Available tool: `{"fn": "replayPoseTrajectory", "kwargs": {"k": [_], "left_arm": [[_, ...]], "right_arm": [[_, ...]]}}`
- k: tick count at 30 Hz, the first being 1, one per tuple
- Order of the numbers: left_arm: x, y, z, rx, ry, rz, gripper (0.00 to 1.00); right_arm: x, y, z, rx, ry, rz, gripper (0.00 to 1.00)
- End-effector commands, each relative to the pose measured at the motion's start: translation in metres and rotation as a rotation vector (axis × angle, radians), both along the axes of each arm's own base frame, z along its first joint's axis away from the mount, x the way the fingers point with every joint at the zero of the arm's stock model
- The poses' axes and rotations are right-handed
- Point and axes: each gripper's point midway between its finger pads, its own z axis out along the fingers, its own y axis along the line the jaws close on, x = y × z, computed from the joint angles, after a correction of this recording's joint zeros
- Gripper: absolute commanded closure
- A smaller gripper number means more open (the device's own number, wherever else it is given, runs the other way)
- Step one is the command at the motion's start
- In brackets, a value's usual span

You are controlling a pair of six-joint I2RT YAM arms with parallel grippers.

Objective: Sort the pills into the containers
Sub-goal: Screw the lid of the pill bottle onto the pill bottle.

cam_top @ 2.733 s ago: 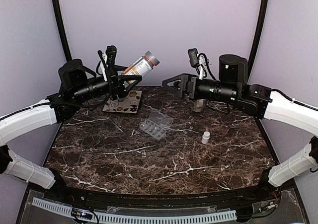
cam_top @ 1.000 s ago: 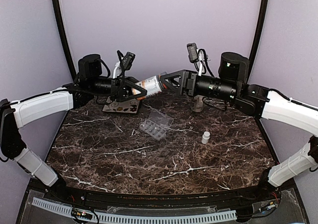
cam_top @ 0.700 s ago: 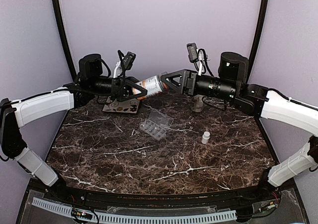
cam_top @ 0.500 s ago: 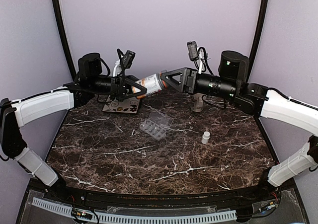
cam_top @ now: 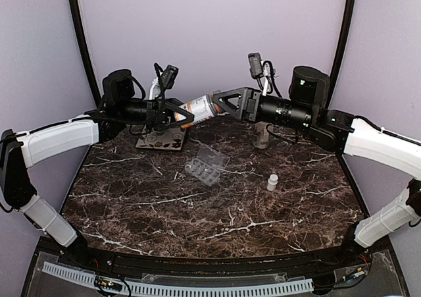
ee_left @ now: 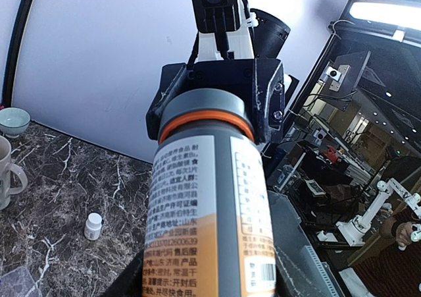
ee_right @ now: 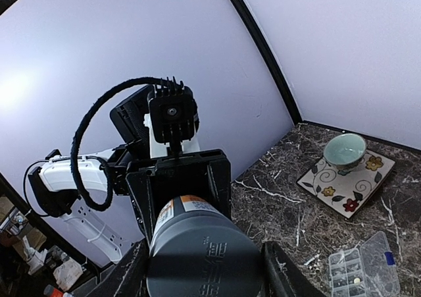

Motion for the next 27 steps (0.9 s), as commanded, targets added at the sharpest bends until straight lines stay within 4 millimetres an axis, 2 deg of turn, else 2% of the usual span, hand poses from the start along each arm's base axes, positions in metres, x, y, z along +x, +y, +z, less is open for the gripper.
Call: {"fn": "replayPoseTrajectory", "kwargs": {"k": [1,16,19,21,27], "left_arm": [[-0.002,-0.001,0.029,-0.054,-0.112,0.017,1.0],[-0.006,-0.008,0.04,-0.066,-0.178,0.037,1.0],[0.001,-0.007,0.041,-0.059,-0.223,0.099,1.0],[-0.006,-0.013,0.042,-0.057,-0.257,0.118,1.0],[-0.004,-0.014,0.044,-0.036,-0.392,0.249,1.0]], "right_arm": [[-0.002,0.009,0.009,0.019,-0.013,0.028,0.72],[-0.002,0.026,-0.005,-0.014,0.032,0.035,0.79],[-0.001,0.028,-0.009,-0.028,0.052,0.029,0.81],[0.001,0.029,-0.012,-0.034,0.07,0.024,0.83],[0.008,0.035,-0.025,-0.064,0.139,0.006,0.89]]}}
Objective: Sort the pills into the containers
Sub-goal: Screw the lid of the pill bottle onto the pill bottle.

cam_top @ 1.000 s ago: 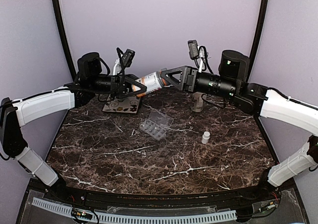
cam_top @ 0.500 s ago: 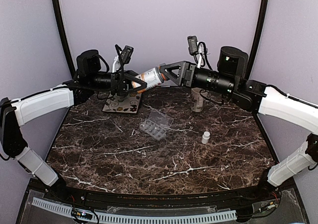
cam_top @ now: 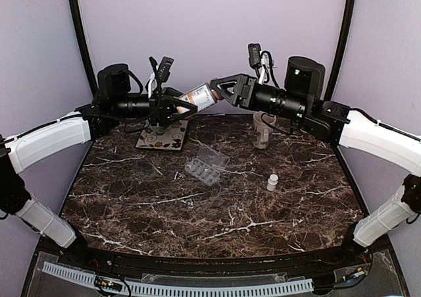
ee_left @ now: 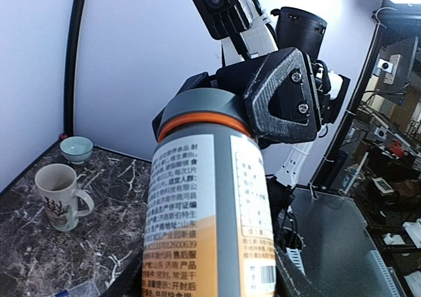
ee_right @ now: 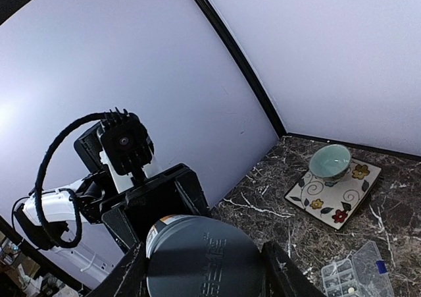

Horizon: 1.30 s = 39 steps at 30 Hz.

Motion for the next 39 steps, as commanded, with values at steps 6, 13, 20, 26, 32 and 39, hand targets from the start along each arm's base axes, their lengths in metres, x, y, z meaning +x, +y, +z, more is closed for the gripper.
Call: {"fn": "replayPoseTrajectory", "kwargs": {"k": [6,13,20,26,32,39], "left_arm": [[-0.022,-0.013,0.031,-0.008,-0.341,0.169,1.0],[-0.029,-0.018,0.023,0.039,-0.42,0.183,1.0],[-0.03,-0.022,0.017,0.097,-0.555,0.279,1.0],[-0.034,-0.027,0.013,0.142,-0.773,0.444,1.0],[-0.034,-0.027,0.013,0.183,-0.982,0.622,1.0],[-0.042,-0.025,0.026,0.151,-1.206,0.842,1.0]], "right_arm": [[-0.015,0.035,-0.04,-0.077,0.152,0.113,0.91],[-0.018,0.042,-0.044,-0.079,0.201,0.149,0.93],[-0.017,0.045,-0.055,-0.114,0.259,0.152,0.98],[-0.014,0.044,-0.062,-0.12,0.296,0.149,1.0],[-0.009,0.044,-0.077,-0.139,0.342,0.143,1.0],[-0.005,0.043,-0.084,-0.139,0.375,0.13,1.0]]}}
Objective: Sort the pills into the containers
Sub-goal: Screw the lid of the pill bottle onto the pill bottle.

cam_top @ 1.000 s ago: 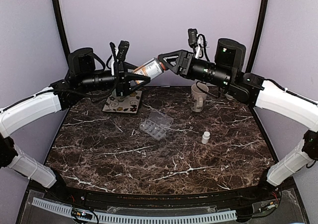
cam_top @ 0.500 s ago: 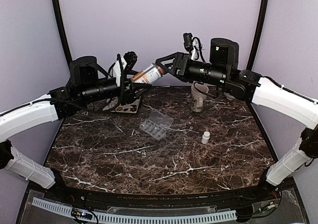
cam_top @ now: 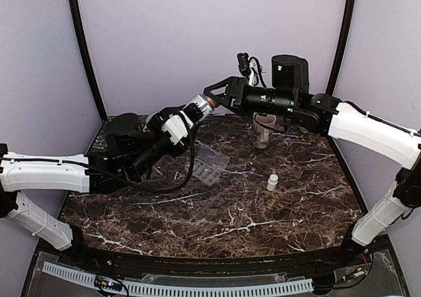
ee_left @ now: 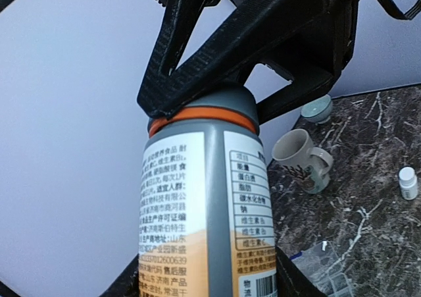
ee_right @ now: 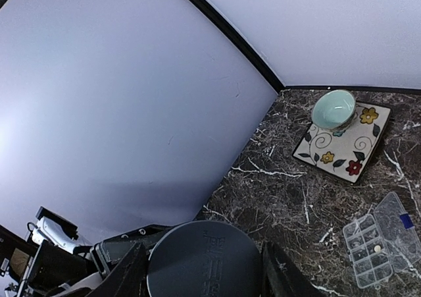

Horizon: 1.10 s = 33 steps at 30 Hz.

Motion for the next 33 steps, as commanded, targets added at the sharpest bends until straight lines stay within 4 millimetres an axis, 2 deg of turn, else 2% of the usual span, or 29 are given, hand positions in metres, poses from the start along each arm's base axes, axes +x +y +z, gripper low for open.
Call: {"fn": "replayPoseTrajectory", "kwargs": {"k": [1,7,12,15,20,24,30,33], "left_arm": [[-0.049,-0.03,0.059,-0.07,-0.359,-0.092,1.0],[-0.049,-0.021,0.066,-0.114,-0.442,-0.004,1.0],[-0.049,-0.021,0.065,-0.127,-0.409,-0.026,1.0],[-0.05,-0.025,0.061,-0.123,-0.343,-0.078,1.0],[-0.051,-0.027,0.059,-0.118,-0.328,-0.096,1.0],[-0.05,-0.028,0.056,-0.108,-0.311,-0.097,1.0],[-0.046,-0.024,0.051,-0.112,-0.291,-0.084,1.0],[-0.044,-0.022,0.051,-0.115,-0.275,-0.08,1.0]], "right_arm": [[-0.019,0.027,-0.056,-0.094,0.126,0.111,1.0],[-0.013,0.024,-0.059,-0.092,0.138,0.081,1.0],[-0.01,0.02,-0.059,-0.083,0.138,0.065,0.98],[-0.009,0.016,-0.053,-0.075,0.117,0.053,0.87],[-0.011,0.01,-0.041,-0.058,0.076,0.038,0.56],[-0.013,0.003,-0.029,-0.034,0.04,0.026,0.41],[-0.014,-0.013,-0.011,-0.009,-0.017,-0.025,0.26],[-0.016,-0.02,-0.003,0.004,-0.038,-0.041,0.24]]}}
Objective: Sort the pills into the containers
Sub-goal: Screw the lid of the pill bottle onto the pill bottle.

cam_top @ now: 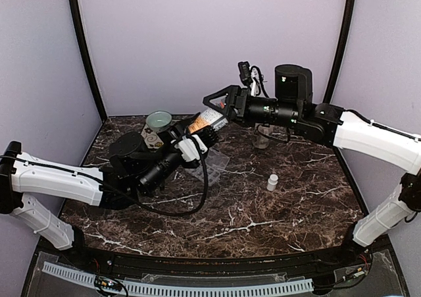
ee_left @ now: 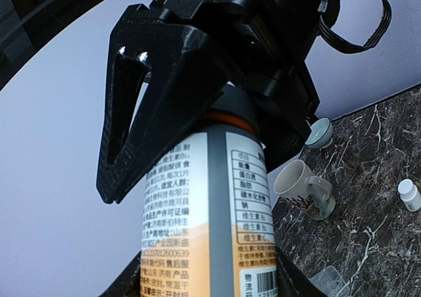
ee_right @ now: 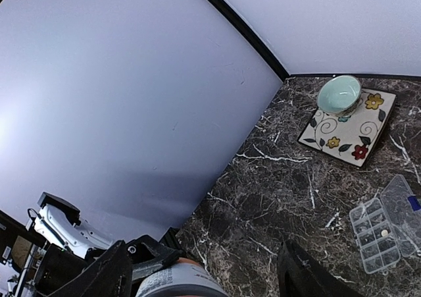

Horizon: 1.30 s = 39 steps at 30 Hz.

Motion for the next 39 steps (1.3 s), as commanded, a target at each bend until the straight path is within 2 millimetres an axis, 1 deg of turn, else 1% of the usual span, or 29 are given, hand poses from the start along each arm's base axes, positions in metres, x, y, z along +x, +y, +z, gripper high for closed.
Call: {"fn": "replayPoseTrajectory", "kwargs": {"k": [1,4,8,13,14,20,23,25,30,34,36,39], "left_arm": [[-0.013,0.009,0.049,-0.148,-0.036,-0.06,1.0],[-0.007,0.01,0.047,-0.155,0.002,-0.057,1.0],[0.005,0.017,0.048,-0.192,0.085,-0.07,1.0],[0.013,0.024,0.05,-0.229,0.216,-0.157,1.0],[0.013,0.024,0.052,-0.232,0.236,-0.183,1.0],[0.01,0.016,0.044,-0.196,0.361,-0.279,1.0],[0.01,0.015,0.045,-0.207,0.423,-0.324,1.0],[0.01,0.015,0.048,-0.231,0.501,-0.391,1.0],[0.012,0.018,0.063,-0.28,0.656,-0.53,1.0],[0.015,0.018,0.064,-0.293,0.823,-0.65,1.0],[0.016,0.018,0.062,-0.287,0.919,-0.718,1.0],[0.011,0.016,0.06,-0.27,1.068,-0.848,1.0]], "right_arm": [[0.0,-0.015,0.01,0.002,-0.046,-0.049,0.23],[-0.003,-0.022,0.016,0.009,-0.064,-0.059,0.23],[-0.01,-0.032,0.021,0.015,-0.086,-0.067,0.21],[-0.015,-0.041,0.023,0.006,-0.115,-0.074,0.2],[-0.016,-0.042,0.022,0.002,-0.121,-0.073,0.19],[-0.019,-0.046,0.026,-0.005,-0.158,-0.07,0.18],[-0.021,-0.048,0.027,-0.016,-0.174,-0.068,0.18],[-0.022,-0.052,0.027,-0.027,-0.191,-0.075,0.18],[-0.026,-0.063,0.031,-0.05,-0.255,-0.092,0.18],[-0.034,-0.067,0.037,-0.037,-0.308,-0.07,0.17],[-0.038,-0.068,0.042,-0.03,-0.336,-0.058,0.17],[-0.042,-0.069,0.047,-0.022,-0.37,-0.044,0.17]]}}
